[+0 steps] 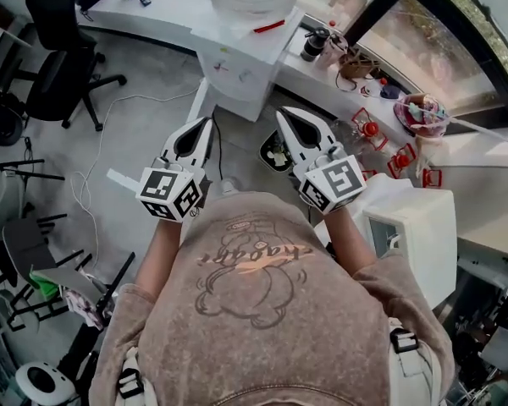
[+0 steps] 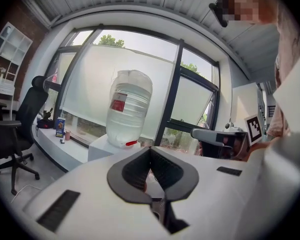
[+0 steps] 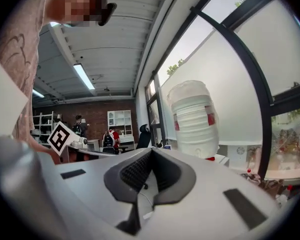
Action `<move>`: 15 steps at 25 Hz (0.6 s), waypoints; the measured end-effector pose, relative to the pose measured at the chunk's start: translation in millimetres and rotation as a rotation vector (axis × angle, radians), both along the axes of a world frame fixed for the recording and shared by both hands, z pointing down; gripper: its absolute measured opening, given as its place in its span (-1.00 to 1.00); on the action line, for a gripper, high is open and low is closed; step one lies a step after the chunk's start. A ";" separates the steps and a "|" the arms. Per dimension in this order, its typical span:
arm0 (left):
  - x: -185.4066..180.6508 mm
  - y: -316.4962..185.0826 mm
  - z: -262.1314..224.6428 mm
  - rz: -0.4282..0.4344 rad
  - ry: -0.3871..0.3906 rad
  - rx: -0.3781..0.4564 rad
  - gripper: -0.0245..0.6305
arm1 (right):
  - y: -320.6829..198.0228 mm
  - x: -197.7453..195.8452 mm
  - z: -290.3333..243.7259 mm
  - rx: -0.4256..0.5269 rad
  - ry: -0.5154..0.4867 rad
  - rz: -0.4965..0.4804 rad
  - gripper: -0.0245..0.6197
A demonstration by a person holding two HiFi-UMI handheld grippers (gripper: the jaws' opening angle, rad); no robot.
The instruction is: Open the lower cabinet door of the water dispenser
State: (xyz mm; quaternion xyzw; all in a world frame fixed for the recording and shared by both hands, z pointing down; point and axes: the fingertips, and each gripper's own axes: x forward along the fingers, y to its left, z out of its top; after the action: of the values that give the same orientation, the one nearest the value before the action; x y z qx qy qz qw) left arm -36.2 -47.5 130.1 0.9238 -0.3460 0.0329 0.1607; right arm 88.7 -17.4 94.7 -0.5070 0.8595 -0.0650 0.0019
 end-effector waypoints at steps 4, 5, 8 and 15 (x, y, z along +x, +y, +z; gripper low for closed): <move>9.4 -3.1 -2.5 0.017 0.011 0.005 -0.89 | 18.1 9.3 -0.8 -0.022 -0.031 0.056 -0.90; 10.6 -3.6 -2.4 0.016 0.018 0.001 -0.89 | 21.8 10.3 -0.9 -0.022 -0.032 0.066 -0.90; 15.1 -4.9 -3.0 0.018 0.035 -0.008 -0.89 | 27.5 13.7 1.1 -0.009 -0.001 0.098 -0.90; 33.2 -4.9 0.6 0.060 0.038 0.006 -0.89 | 29.9 35.6 28.5 -0.019 0.012 0.195 -0.90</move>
State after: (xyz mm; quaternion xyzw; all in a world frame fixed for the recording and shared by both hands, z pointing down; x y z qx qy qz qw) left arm -3.0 -52.4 130.7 0.9347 -0.3151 0.0192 0.1632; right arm 124.3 12.5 123.2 -0.5888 0.8053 -0.0696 -0.0020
